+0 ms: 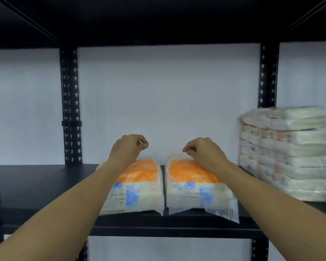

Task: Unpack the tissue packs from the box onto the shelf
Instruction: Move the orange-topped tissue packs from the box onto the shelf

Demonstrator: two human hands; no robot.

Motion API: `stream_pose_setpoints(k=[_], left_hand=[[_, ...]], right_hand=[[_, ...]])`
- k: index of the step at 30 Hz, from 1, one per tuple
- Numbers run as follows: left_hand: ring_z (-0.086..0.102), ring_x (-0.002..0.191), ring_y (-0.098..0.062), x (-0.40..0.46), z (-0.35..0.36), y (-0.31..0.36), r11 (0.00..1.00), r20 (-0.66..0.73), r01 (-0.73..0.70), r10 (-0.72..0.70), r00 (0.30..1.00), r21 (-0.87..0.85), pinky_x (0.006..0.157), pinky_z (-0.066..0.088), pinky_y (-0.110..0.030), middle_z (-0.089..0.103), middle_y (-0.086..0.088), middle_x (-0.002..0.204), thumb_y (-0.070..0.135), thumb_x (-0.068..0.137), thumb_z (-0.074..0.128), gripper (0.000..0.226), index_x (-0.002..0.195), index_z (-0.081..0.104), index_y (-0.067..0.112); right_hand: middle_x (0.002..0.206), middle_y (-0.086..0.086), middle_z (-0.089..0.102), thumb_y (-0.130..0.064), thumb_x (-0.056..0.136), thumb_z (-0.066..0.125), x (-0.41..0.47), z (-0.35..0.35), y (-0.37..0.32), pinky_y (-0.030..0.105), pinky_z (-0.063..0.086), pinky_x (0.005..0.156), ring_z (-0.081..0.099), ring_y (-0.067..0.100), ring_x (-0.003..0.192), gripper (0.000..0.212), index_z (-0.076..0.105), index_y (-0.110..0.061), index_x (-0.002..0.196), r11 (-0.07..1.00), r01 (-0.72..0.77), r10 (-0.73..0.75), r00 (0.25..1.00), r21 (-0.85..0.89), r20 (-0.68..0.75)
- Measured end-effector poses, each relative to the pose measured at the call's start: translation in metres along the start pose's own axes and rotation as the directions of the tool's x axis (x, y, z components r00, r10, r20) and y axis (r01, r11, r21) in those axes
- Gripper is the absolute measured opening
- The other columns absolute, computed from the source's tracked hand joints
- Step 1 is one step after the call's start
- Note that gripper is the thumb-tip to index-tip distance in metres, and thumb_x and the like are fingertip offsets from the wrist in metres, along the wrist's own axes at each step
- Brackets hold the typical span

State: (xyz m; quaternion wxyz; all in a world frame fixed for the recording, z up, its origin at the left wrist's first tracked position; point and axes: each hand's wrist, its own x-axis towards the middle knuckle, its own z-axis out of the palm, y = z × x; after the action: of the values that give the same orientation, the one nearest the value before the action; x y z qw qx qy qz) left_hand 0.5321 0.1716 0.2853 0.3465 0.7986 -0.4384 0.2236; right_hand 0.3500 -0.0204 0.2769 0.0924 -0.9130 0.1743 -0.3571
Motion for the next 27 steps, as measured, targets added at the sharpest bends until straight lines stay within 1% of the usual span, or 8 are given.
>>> stream_pose_setpoints(k=[3, 5, 9, 12, 15, 19, 22, 27], left_hand=[[0.063, 0.088, -0.012, -0.009, -0.006, 0.009, 0.997, 0.006, -0.07, 0.07, 0.998, 0.015, 0.078, 0.052, -0.035, 0.07, 0.014, 0.088, 0.037, 0.095, 0.054, 0.017, 0.091, 0.07, 0.034], [0.062, 0.092, -0.009, -0.023, -0.012, 0.017, 0.997, 0.06, -0.076, 0.076, 0.995, -0.005, 0.081, 0.052, -0.034, 0.068, 0.016, 0.096, 0.048, 0.094, 0.053, 0.02, 0.096, 0.069, 0.037], [0.052, 0.118, -0.006, -0.057, -0.022, 0.022, 0.994, 0.277, -0.086, 0.064, 0.959, 0.068, 0.102, 0.043, -0.037, 0.056, 0.02, 0.128, 0.073, 0.081, 0.05, 0.05, 0.123, 0.056, 0.046], [0.04, 0.134, -0.009, -0.081, -0.024, 0.017, 0.965, 0.361, -0.169, 0.088, 0.929, 0.2, 0.112, 0.033, -0.038, 0.042, 0.017, 0.148, 0.082, 0.071, 0.052, 0.078, 0.14, 0.039, 0.048], [0.026, 0.144, -0.011, -0.096, -0.02, 0.009, 0.915, 0.348, -0.247, 0.128, 0.929, 0.32, 0.118, 0.02, -0.036, 0.029, 0.011, 0.157, 0.086, 0.068, 0.05, 0.093, 0.148, 0.025, 0.046], [0.025, 0.145, -0.013, -0.101, -0.012, -0.004, 0.879, 0.293, -0.301, 0.197, 0.936, 0.37, 0.118, 0.016, -0.035, 0.028, 0.011, 0.158, 0.093, 0.064, 0.033, 0.098, 0.149, 0.021, 0.047], [0.027, 0.144, -0.012, -0.099, -0.01, -0.013, 0.864, 0.277, -0.318, 0.218, 0.936, 0.392, 0.117, 0.017, -0.035, 0.03, 0.012, 0.157, 0.093, 0.066, 0.031, 0.096, 0.149, 0.022, 0.047], [0.029, 0.142, -0.011, -0.09, -0.015, -0.024, 0.862, 0.293, -0.309, 0.199, 0.935, 0.401, 0.116, 0.019, -0.036, 0.032, 0.014, 0.155, 0.088, 0.072, 0.04, 0.089, 0.149, 0.024, 0.046]], right_hand=[[0.109, -0.007, 0.073, -0.022, 0.096, 0.058, -0.005, -0.007, 0.0, 0.038, 0.055, 0.091, 0.065, 0.011, 0.102, 0.021, 0.076, -0.025, 0.107, 0.998, 0.0, 0.001, 1.0, 0.057, -0.016], [0.108, -0.008, 0.072, -0.035, 0.094, 0.059, -0.015, -0.013, -0.002, 0.037, 0.055, 0.092, 0.065, 0.009, 0.101, 0.024, 0.073, -0.028, 0.113, 0.995, 0.017, -0.02, 0.999, 0.094, 0.035], [0.138, -0.012, 0.055, -0.071, 0.08, 0.054, -0.044, -0.024, -0.014, 0.04, 0.042, 0.107, 0.05, 0.011, 0.127, 0.064, 0.051, -0.043, 0.136, 0.995, 0.091, -0.079, 0.958, -0.031, 0.274], [0.158, -0.01, 0.032, -0.08, 0.073, 0.057, -0.061, -0.026, -0.017, 0.047, 0.028, 0.113, 0.03, 0.018, 0.143, 0.089, 0.024, -0.048, 0.15, 0.954, 0.189, -0.088, 0.921, -0.235, 0.38], [0.164, -0.006, 0.017, -0.084, 0.067, 0.059, -0.07, -0.023, -0.013, 0.05, 0.022, 0.117, 0.02, 0.021, 0.149, 0.106, 0.008, -0.048, 0.153, 0.95, 0.173, -0.052, 0.909, -0.261, 0.415], [0.165, -0.009, 0.013, -0.094, 0.057, 0.054, -0.069, -0.01, -0.004, 0.052, 0.019, 0.118, 0.019, 0.021, 0.149, 0.118, 0.0, -0.049, 0.152, 0.935, 0.208, -0.056, 0.887, -0.287, 0.458], [0.165, -0.011, 0.01, -0.098, 0.051, 0.052, -0.065, -0.003, -0.001, 0.053, 0.018, 0.118, 0.017, 0.021, 0.15, 0.125, -0.004, -0.049, 0.152, 0.93, 0.237, -0.081, 0.878, -0.282, 0.472], [0.157, -0.017, 0.029, -0.083, 0.062, 0.062, -0.058, 0.005, -0.01, 0.047, 0.028, 0.112, 0.035, 0.018, 0.138, 0.108, 0.014, -0.047, 0.152, 0.938, 0.229, -0.11, 0.908, -0.261, 0.404]])
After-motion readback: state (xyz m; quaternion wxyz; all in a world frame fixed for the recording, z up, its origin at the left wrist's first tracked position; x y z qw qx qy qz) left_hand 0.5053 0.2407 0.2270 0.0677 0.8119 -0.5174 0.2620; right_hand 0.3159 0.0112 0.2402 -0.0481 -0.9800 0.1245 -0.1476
